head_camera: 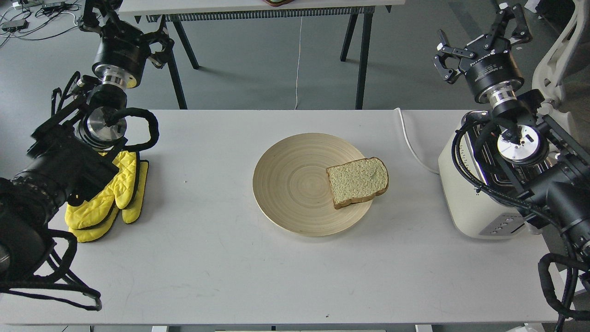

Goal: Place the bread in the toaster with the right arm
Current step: 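Lift the right gripper up off the toaster top, then move the right gripper toward the bread slice in the bowl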

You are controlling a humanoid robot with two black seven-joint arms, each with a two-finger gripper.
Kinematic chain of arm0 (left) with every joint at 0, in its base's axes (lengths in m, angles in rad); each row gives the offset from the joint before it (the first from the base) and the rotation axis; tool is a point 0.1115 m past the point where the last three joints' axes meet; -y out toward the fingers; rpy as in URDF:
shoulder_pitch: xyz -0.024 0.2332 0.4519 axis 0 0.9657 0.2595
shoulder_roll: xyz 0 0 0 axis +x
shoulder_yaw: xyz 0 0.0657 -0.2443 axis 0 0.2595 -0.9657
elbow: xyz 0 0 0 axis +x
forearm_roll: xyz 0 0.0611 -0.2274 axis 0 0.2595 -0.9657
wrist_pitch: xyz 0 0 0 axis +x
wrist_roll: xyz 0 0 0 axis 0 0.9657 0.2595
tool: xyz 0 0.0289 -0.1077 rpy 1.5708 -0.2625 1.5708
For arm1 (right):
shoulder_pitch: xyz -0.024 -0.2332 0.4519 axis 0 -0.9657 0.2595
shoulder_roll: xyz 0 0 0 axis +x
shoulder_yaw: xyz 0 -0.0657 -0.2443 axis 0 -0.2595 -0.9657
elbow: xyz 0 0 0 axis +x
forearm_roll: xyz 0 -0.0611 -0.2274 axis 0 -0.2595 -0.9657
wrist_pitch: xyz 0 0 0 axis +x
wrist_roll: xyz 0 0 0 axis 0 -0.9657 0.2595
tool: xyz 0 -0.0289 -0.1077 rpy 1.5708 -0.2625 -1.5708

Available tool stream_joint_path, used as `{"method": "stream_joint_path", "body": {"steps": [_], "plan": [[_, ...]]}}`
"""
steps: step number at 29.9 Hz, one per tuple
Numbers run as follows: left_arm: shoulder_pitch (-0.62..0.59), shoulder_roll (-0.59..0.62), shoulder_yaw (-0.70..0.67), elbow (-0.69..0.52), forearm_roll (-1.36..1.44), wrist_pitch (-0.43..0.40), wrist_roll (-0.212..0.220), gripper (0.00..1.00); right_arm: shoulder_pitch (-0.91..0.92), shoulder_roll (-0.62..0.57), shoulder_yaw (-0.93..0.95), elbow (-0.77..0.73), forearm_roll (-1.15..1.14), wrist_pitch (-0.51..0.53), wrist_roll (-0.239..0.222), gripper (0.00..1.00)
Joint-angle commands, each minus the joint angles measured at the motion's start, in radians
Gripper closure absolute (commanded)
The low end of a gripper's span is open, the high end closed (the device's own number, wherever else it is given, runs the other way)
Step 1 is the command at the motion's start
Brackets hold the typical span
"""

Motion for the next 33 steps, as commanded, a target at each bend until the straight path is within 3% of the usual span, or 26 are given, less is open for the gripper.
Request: {"method": "stream_joint_path", "body": {"steps": [1,8,11,13,18,23,29,33], "plan": [[0.000,-0.002,0.000,0.000,0.000,0.000,0.000,0.00,0.009,-0.007,0.000,-0.002,-0.002,-0.004,-0.001,0.00],[0.002,0.001,0.000,-0.002,-0.003,0.000,0.000,0.00,0.017,-0.030,-0.019,0.005,-0.008,-0.004,-0.006,0.00],[0.002,0.000,0.000,-0.003,-0.003,0.000,0.000,0.00,0.026,-0.032,-0.058,0.019,-0.009,-0.017,-0.029,0.01],[0.002,-0.003,0.000,-0.003,-0.003,0.000,0.000,0.00,0.040,-0.036,-0.077,0.024,-0.012,-0.041,-0.049,0.01],[0.002,-0.005,0.003,-0.003,-0.003,0.000,0.000,0.00,0.041,-0.069,-0.193,0.134,-0.096,-0.150,-0.044,0.01],[0.002,-0.005,0.002,-0.003,-0.003,0.000,0.000,0.00,0.035,-0.116,-0.299,0.267,-0.348,-0.308,-0.044,0.02],[0.002,-0.005,0.001,-0.005,-0.003,0.000,0.000,0.00,0.044,-0.118,-0.459,0.297,-0.745,-0.515,-0.052,0.02],[0.002,-0.005,0.002,-0.005,-0.001,0.000,0.000,0.00,0.078,-0.150,-0.578,0.292,-0.903,-0.551,-0.056,0.02]]}}
